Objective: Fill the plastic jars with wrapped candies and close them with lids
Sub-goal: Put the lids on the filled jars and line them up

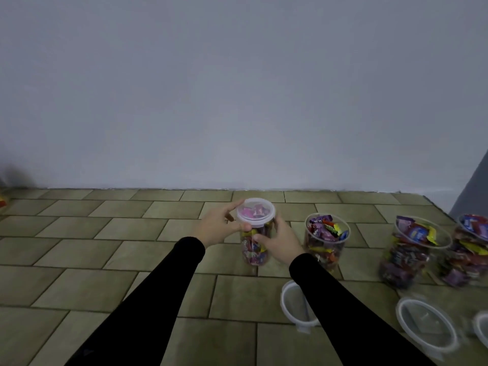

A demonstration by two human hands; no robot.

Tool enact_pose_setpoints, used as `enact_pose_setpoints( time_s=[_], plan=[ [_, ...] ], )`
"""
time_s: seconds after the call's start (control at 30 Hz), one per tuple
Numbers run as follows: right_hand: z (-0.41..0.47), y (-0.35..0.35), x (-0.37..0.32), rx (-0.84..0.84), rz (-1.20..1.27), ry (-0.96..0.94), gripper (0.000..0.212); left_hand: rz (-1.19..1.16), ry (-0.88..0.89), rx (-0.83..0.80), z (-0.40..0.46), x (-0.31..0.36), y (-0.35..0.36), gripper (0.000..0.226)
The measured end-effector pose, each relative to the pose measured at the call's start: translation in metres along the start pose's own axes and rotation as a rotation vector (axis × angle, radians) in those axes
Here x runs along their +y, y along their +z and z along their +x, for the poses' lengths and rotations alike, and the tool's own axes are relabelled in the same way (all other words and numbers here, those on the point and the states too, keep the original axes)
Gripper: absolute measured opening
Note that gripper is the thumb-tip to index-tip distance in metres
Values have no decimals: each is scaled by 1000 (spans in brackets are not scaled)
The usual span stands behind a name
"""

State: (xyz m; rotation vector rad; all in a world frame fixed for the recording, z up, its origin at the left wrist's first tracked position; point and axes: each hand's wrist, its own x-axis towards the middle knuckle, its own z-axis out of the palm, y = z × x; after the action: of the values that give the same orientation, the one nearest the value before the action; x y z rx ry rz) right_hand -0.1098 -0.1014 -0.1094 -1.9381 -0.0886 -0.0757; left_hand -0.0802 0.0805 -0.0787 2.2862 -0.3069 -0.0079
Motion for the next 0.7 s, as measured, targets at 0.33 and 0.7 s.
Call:
enact_pose_setpoints(
  time_s=[0.33, 0.7],
  plan=[
    [-86, -24, 50, 524, -155, -98, 29, 404, 863, 338, -25, 28, 49, 16],
    [-78, -64, 63, 628, -42, 43, 95, 724, 637, -397, -50, 30, 118, 25]
  ],
)
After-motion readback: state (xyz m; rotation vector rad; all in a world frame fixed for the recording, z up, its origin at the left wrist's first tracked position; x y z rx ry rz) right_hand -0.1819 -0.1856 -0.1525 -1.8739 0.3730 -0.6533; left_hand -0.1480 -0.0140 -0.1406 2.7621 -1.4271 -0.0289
